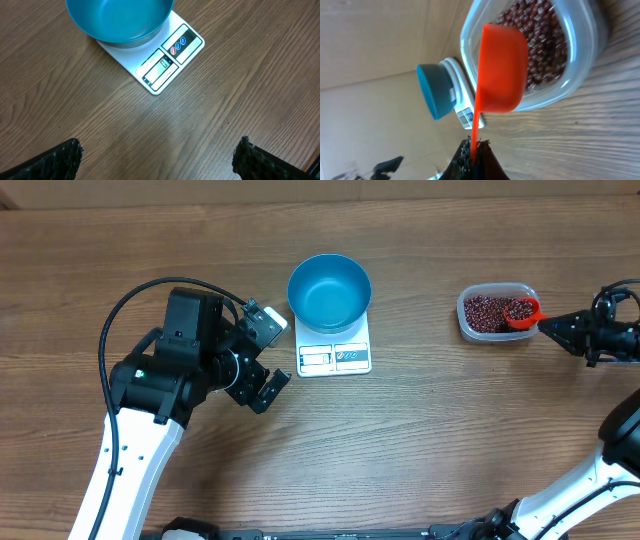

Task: Scoop item into bowl and weigh 150g on scale
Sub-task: 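Lift the filled scoop and carry it left toward the blue bowl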

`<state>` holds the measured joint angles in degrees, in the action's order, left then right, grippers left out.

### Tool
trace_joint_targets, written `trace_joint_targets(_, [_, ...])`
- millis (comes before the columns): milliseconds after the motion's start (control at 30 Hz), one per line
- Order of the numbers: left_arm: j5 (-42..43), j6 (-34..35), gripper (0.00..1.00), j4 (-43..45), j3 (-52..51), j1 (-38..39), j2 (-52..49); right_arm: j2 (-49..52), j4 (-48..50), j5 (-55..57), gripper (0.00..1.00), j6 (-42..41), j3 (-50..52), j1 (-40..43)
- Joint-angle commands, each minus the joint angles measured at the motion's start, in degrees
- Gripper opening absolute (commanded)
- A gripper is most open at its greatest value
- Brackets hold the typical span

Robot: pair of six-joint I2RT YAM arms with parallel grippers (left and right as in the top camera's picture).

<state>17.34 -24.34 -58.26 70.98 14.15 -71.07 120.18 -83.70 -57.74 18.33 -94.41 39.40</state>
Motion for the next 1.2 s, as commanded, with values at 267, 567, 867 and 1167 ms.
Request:
trace_joint_targets(267, [0.04, -0.04, 1.0, 0.17, 1.51, -0.31, -0.17, 0.11, -9.09, -10.23, 0.04, 12.0, 0.28, 0.11])
trace_joint_targets(567, [0.04, -0.04, 1.0, 0.17, 1.51, -0.31, -0.17, 0.11, -10.97, -13.18, 0.04, 13.51, 0.28, -1.53])
trace_joint_targets(867, [0.04, -0.07, 1.0, 0.17, 1.51, -0.31, -0.17, 0.11, -11.37, -17.97, 0.04, 13.53, 0.28, -7.41])
trace_joint_targets(1167, [0.04, -0.07, 1.0, 0.17, 1.51, -0.31, -0.17, 0.11, -11.04, -21.66, 0.04, 14.8, 0.28, -16.63])
